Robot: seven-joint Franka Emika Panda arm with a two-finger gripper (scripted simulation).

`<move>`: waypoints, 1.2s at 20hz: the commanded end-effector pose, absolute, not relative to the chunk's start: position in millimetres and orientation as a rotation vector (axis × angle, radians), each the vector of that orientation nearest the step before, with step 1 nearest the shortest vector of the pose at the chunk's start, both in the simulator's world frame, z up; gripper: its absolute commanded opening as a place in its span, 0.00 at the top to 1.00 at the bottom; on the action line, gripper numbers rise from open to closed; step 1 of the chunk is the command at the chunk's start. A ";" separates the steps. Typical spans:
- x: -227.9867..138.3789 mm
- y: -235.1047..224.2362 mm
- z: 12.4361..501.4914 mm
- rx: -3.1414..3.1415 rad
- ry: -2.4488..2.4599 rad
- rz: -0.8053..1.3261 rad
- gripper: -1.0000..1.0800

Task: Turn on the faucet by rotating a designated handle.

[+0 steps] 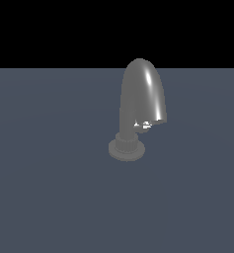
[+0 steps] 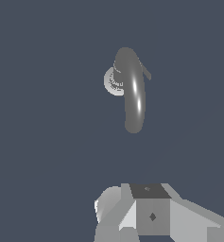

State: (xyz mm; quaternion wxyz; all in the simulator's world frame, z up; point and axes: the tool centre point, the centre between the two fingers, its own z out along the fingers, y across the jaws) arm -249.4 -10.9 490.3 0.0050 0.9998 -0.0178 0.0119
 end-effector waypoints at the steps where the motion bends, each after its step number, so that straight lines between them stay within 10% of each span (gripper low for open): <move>1: -249.4 -10.9 490.3 3.131 -0.056 0.037 1.00; 24: -187.9 -7.6 484.7 3.173 -0.322 -0.292 1.00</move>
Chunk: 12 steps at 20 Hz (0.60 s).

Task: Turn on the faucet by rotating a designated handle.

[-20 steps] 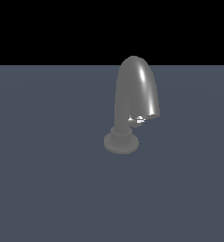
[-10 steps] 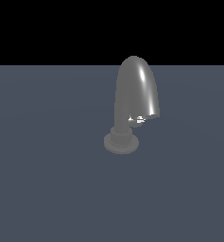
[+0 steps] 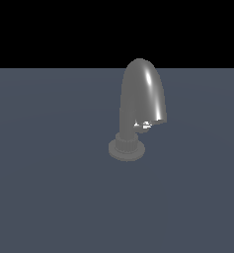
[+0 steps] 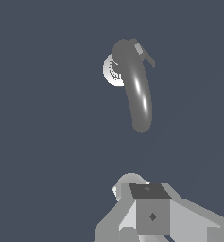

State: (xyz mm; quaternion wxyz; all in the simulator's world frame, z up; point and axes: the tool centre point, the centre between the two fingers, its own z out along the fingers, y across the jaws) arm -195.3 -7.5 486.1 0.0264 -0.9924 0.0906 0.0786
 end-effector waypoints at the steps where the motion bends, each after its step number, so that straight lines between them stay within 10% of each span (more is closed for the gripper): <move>1: -183.1 -7.8 483.7 -3.042 0.329 0.305 1.00; 12: -130.0 -13.8 467.3 -2.905 0.544 0.577 1.00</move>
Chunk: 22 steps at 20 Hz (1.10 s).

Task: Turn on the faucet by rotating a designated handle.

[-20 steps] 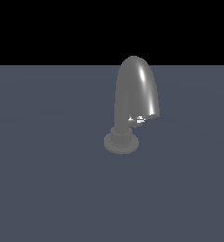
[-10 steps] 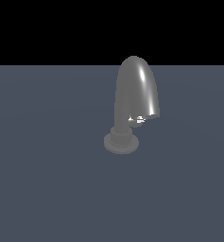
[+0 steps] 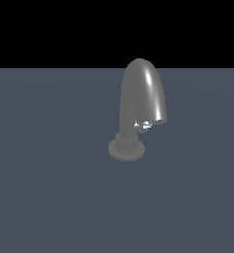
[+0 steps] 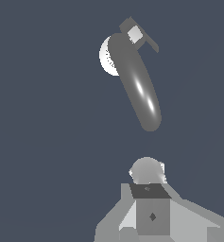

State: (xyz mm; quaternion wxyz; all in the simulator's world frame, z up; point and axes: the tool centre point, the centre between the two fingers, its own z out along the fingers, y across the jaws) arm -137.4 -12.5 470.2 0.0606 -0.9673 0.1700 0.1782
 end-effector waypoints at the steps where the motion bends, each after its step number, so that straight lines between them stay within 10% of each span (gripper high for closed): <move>1: -125.3 -14.7 465.3 -2.891 0.564 0.601 1.00; 22: -37.7 -46.2 400.3 -2.490 0.948 1.097 1.00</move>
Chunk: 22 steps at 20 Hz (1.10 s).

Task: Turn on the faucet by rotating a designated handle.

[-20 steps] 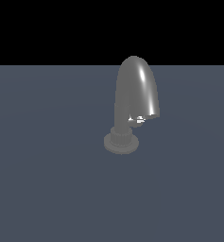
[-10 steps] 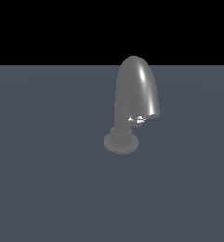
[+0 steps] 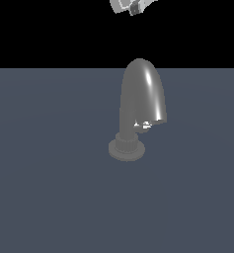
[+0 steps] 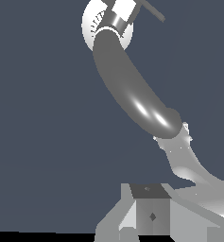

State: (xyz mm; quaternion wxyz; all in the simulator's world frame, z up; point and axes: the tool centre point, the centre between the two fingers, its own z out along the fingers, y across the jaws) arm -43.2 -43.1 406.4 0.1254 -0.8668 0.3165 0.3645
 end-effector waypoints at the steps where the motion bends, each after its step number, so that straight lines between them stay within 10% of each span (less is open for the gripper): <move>1: -34.3 -48.2 396.1 -2.466 0.965 1.120 1.00; 22: 9.8 -94.4 287.8 -1.866 1.295 1.553 1.00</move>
